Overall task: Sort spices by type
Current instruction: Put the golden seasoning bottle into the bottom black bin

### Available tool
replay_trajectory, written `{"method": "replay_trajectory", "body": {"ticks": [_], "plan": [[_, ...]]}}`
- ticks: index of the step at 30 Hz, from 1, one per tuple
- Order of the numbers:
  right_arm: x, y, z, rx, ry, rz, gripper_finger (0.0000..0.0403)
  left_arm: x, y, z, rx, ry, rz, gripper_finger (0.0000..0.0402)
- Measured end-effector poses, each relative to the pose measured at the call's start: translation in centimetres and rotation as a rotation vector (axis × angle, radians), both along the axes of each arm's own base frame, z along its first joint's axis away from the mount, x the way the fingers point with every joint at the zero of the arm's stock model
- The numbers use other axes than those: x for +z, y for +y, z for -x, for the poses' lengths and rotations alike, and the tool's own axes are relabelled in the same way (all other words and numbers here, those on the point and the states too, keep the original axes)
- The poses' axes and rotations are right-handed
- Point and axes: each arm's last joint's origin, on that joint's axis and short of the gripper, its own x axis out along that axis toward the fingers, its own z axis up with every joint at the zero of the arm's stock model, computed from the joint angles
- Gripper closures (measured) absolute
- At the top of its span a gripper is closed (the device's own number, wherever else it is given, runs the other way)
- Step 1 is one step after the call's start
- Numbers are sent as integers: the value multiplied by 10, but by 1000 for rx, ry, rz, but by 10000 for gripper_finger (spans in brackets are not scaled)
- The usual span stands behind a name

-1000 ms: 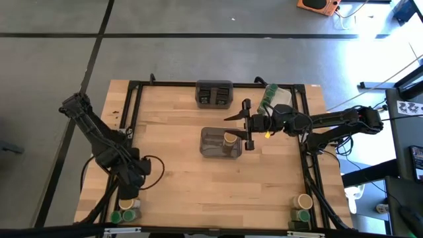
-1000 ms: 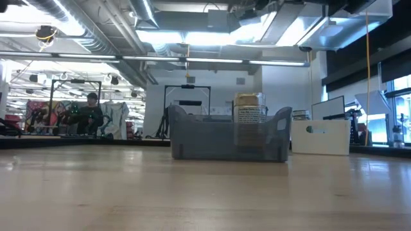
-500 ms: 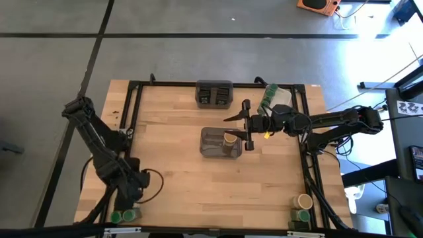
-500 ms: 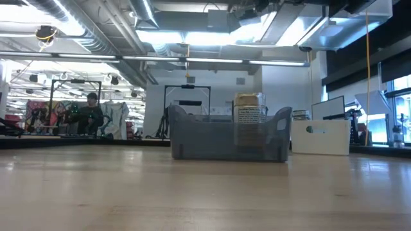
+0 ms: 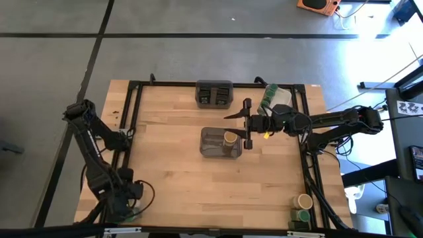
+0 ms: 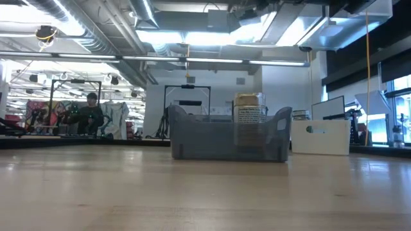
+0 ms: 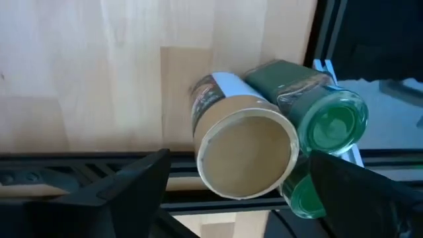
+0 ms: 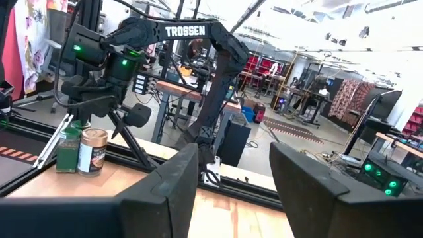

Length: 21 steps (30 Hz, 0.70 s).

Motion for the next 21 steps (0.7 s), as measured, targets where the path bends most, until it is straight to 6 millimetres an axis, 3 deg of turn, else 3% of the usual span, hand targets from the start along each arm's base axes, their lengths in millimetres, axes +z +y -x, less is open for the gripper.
{"method": "replay_trajectory", "body": {"ticks": [12, 21], "plan": [[0, 0, 0, -3, -5, 18, 217, -1, -6, 10, -32, -30, -21, 49], [0, 0, 0, -3, -5, 18, 217, -22, -18, 8, -94, 14, -89, 49]]}}
